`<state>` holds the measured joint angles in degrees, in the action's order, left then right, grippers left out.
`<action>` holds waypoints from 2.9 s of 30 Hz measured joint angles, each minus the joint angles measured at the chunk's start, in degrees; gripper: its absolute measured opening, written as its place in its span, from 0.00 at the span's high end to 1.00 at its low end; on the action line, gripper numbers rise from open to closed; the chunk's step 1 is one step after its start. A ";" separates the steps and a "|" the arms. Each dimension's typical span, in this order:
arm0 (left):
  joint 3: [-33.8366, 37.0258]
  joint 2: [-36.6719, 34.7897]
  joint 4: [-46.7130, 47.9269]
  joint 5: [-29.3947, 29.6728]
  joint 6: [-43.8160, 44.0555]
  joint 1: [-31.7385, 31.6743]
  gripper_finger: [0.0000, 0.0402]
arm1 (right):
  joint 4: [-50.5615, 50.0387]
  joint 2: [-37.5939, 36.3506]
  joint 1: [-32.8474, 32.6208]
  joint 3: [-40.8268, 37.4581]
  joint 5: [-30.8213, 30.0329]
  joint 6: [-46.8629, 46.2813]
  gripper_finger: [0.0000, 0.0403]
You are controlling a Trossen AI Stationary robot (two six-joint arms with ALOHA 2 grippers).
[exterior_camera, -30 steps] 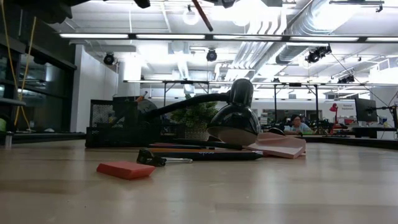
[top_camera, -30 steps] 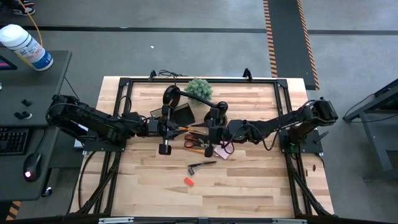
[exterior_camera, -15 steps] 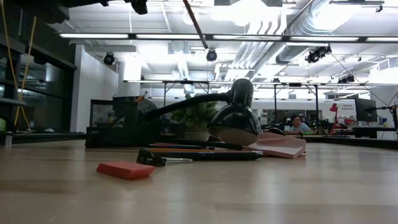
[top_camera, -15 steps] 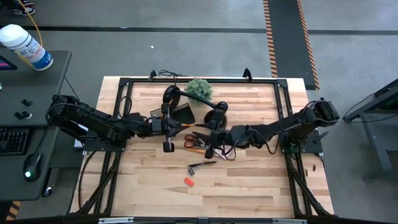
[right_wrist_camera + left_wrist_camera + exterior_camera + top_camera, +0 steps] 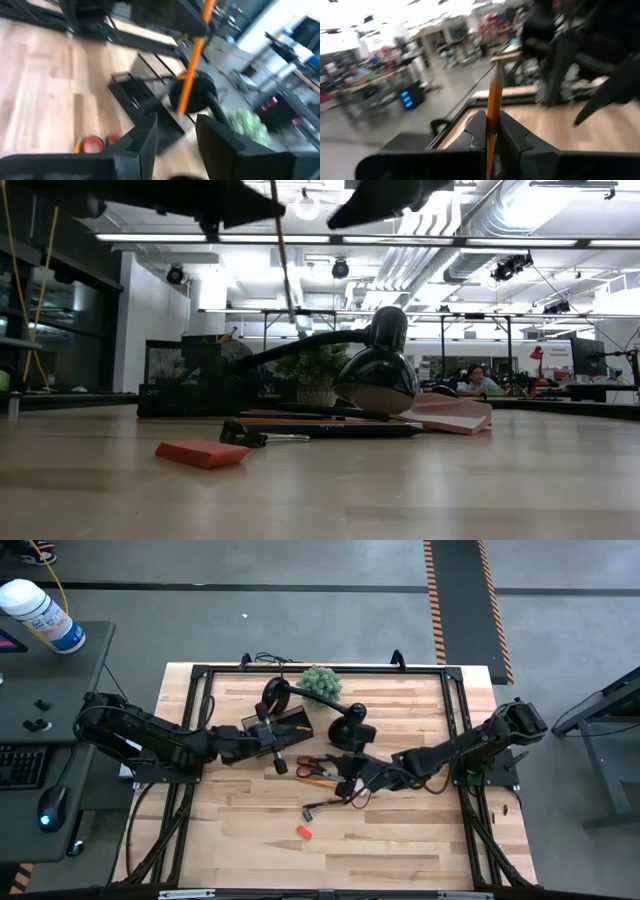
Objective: Pick and place office supplies into organizer
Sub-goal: Put the right orange pencil into the black desk organizer, then put the pink sticky notes into the black desk organizer
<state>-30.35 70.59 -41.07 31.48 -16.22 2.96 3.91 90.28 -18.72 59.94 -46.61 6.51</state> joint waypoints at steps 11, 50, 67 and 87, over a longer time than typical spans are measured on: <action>0.04 -8.97 14.34 11.04 2.42 0.00 0.99 | 0.97 -0.07 -0.31 -9.85 -9.16 -12.97 0.69; 0.02 -20.94 60.89 24.64 41.26 -2.20 0.99 | 18.28 -0.07 1.48 -18.01 -4.79 -10.64 0.69; 0.02 -12.31 60.55 23.57 49.05 -2.97 0.99 | 18.70 -0.07 1.50 -18.01 -3.85 -10.57 0.69; 0.04 -11.45 57.37 23.48 48.91 -2.97 0.61 | 18.87 -0.07 1.50 -18.01 -3.80 -10.58 0.69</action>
<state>-30.30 59.13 16.30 54.96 32.69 -0.01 22.79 90.21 -17.21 41.93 -50.41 -4.07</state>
